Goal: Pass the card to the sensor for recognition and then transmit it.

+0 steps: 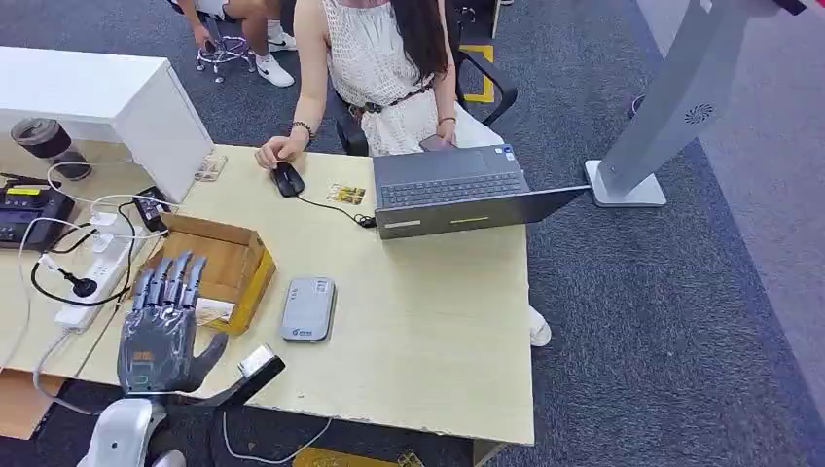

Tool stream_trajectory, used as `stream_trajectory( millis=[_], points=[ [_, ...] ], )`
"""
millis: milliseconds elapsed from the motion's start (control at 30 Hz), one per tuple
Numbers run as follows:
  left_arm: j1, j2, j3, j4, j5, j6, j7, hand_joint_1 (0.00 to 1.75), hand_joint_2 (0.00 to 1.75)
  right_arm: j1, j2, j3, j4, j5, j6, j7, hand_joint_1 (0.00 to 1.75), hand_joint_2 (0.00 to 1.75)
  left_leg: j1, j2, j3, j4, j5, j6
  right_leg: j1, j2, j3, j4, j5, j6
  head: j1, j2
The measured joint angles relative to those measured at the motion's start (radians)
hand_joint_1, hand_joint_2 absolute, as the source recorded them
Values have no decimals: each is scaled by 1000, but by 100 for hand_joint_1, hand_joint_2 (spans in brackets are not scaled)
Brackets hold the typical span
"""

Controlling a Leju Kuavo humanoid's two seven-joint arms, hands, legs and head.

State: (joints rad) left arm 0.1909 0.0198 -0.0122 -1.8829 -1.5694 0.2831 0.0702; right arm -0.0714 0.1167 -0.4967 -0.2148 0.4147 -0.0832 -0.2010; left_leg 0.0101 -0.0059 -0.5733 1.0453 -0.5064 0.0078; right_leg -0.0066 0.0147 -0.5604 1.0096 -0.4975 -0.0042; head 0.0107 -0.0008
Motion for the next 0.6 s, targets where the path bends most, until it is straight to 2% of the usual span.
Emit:
stream_trajectory(
  millis=[167,600],
  points=[
    [-25,1,47,50,0,0,24,0,175,-7,2,0,-2,16,8,9,0,0,0,0,0,0,0,0,0,0,0,0,0,0,0,0],
    [-63,5,92,133,-1,-21,68,0,175,-13,5,0,-8,42,10,16,0,0,0,0,0,0,0,0,0,0,0,0,0,0,0,0]
  ],
)
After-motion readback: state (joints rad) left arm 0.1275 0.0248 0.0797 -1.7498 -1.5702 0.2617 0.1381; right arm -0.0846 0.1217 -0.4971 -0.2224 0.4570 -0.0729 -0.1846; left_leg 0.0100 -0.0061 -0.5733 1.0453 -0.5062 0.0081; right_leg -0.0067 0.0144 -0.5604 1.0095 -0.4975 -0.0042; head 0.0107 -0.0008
